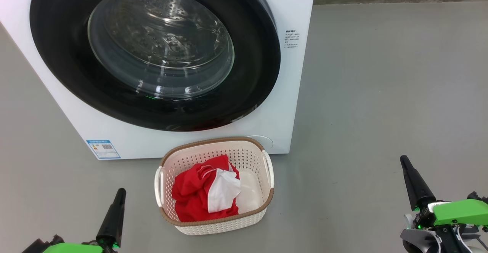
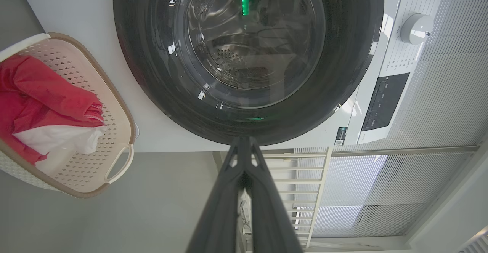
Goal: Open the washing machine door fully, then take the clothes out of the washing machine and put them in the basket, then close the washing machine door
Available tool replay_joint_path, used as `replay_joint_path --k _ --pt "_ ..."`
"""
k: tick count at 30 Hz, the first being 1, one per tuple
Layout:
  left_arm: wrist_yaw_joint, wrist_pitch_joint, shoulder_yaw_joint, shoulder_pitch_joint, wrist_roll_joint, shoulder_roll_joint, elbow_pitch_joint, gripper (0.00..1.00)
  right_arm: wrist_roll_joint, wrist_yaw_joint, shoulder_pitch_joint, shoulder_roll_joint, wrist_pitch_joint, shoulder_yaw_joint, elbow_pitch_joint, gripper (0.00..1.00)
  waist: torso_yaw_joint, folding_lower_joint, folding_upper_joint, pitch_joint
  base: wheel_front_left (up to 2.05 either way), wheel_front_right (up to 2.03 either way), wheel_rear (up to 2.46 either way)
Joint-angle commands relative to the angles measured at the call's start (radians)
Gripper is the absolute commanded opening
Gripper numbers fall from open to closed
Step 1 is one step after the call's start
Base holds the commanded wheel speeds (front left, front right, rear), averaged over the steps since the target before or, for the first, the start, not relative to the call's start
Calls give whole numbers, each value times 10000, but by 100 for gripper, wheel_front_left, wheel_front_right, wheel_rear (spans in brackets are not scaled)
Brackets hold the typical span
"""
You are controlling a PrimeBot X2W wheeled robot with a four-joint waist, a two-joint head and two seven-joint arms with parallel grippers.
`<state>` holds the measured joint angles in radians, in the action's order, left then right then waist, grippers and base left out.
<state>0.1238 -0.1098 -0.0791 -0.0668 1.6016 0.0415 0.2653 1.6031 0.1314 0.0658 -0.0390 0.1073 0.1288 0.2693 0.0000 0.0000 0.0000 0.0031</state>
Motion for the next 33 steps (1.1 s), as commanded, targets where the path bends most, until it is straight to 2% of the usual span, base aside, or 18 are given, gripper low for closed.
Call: replay_joint_path --k 1,33 --pt "69 -34 -346 -412 71 87 -203 0 56 -7 421 -112 59 -150 -246 0 0 0 0 0 0 0 0" --pt "69 -34 -346 -412 71 87 -203 0 56 -7 421 -112 58 -151 -246 0 0 0 0 0 0 0 0"
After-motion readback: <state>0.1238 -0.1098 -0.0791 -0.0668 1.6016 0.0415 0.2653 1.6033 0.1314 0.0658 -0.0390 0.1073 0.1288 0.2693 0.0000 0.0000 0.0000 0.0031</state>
